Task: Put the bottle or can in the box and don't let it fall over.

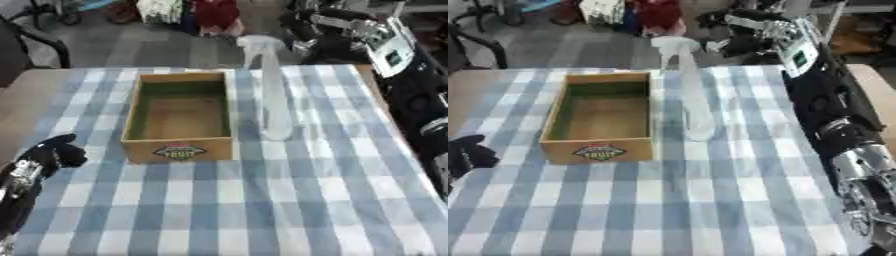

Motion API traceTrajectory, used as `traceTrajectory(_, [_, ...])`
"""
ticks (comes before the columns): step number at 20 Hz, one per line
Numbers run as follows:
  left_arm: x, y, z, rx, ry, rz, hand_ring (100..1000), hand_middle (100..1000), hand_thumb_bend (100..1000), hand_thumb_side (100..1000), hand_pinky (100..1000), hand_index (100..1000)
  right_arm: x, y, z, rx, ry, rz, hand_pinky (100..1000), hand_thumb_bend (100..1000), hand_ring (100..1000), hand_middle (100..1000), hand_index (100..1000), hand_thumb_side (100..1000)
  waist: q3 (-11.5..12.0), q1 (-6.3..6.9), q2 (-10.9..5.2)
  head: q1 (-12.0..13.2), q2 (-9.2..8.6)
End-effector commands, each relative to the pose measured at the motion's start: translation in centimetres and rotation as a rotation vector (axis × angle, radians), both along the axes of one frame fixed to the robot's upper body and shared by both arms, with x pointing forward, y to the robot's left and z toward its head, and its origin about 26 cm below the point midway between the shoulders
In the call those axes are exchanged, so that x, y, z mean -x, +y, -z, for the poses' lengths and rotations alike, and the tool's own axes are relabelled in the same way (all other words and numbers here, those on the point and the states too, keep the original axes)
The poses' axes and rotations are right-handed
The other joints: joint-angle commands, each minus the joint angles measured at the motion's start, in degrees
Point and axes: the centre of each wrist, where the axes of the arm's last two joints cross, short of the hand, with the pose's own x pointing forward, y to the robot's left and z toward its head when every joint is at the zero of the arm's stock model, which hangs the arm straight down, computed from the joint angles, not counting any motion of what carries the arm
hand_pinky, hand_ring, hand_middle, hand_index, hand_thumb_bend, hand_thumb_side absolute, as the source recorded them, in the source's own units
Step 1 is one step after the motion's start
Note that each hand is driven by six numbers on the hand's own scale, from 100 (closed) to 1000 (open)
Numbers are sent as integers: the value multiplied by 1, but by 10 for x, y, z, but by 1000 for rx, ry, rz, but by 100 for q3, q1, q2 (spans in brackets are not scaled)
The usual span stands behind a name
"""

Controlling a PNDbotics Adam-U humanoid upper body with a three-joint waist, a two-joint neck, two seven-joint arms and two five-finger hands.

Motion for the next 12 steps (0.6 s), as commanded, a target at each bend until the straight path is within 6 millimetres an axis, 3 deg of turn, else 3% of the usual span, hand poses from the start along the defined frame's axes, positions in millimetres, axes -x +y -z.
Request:
traceTrajectory(1, [-3,0,-7,-3,-24,8,678,638,117,971,744,864,2,-12,-31,38,-66,-58,1000,100,944,891,1000,708,10,0,-83,-9,-52])
traceTrajectory(8, [-3,0,-7,-4,-22,7,680,638,117,972,744,864,6,-18,-53,-35,-113,-60,985,100,930,876,1000,713,5,-8,-92,-35,-62])
traceTrajectory(12, [-2,1,-7,-5,-22,5,681,638,116,971,745,864,7,-15,-52,-9,-84,-104,986,100,940,894,1000,766,-9,-9,-97,-41,-58])
